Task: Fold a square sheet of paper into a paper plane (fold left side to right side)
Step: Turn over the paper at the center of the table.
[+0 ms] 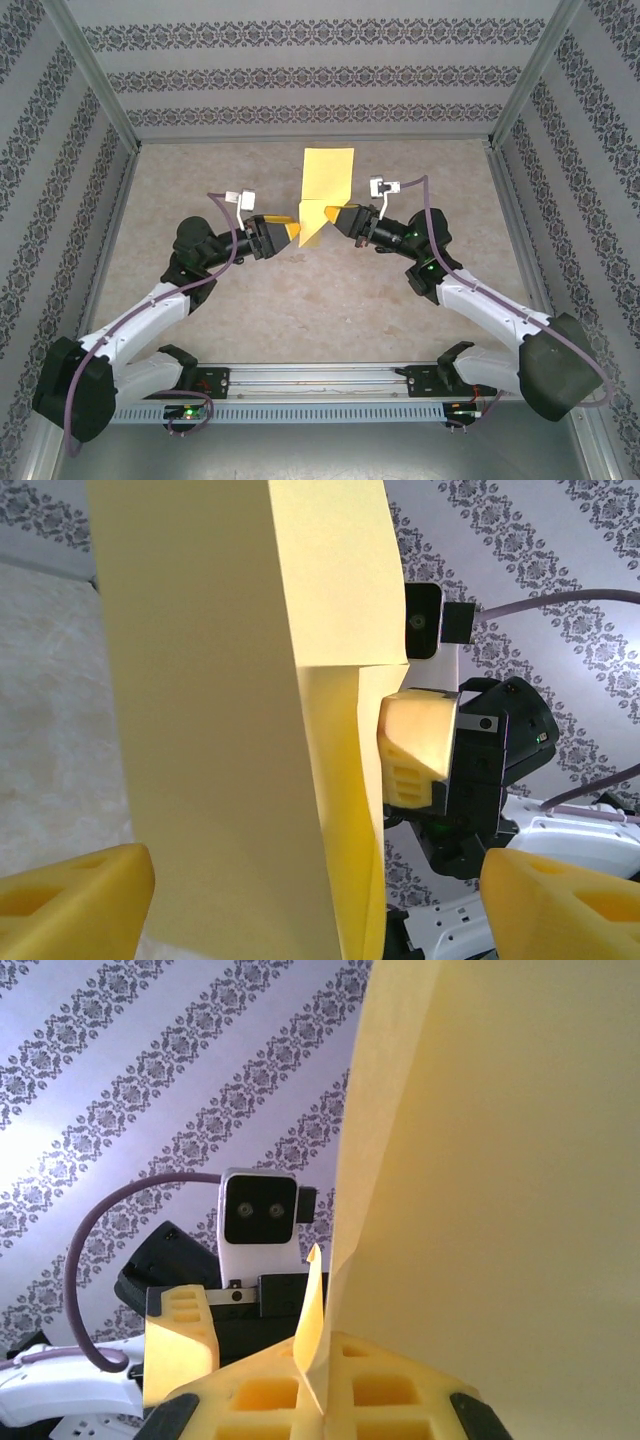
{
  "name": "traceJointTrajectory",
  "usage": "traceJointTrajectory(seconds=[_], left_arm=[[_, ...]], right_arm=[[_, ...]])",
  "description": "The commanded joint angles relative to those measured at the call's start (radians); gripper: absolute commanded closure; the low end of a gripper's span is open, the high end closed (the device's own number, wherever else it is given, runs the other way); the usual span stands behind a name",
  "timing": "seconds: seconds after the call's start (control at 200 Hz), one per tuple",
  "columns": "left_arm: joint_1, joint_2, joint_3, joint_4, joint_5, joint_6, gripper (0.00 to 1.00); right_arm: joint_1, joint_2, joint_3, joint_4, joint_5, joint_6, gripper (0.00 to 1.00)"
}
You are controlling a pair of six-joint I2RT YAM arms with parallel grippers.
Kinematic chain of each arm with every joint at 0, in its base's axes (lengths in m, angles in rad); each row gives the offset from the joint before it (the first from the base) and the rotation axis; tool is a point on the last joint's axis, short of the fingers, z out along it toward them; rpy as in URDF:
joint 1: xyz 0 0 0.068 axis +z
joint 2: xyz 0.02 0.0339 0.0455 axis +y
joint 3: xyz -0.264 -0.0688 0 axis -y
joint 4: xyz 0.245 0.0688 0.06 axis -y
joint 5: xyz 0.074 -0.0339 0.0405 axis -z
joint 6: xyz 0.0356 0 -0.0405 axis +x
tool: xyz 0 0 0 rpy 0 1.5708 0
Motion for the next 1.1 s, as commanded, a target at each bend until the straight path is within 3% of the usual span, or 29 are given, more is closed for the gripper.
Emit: traceJointTrajectory(seconds=[0.0, 0.52, 1.099], left_arm=[[-0.020, 0.021, 0.049, 0.118, 0.031, -0.027, 0.19], [-0.029, 0.057, 0.050, 0.120, 0.006, -0.025, 0.57], [-0.029, 0.046, 0.036, 0.070, -0.009, 0.002, 0.94]], right_arm=[[0.014, 0.019, 0.035, 0.072, -0.008, 0.017, 1.00], [0.030, 0.057, 0.039, 0.102, -0.010, 0.032, 0.98], [0.023, 0.018, -0.011, 0.068, 0.030, -0.002, 0.72]])
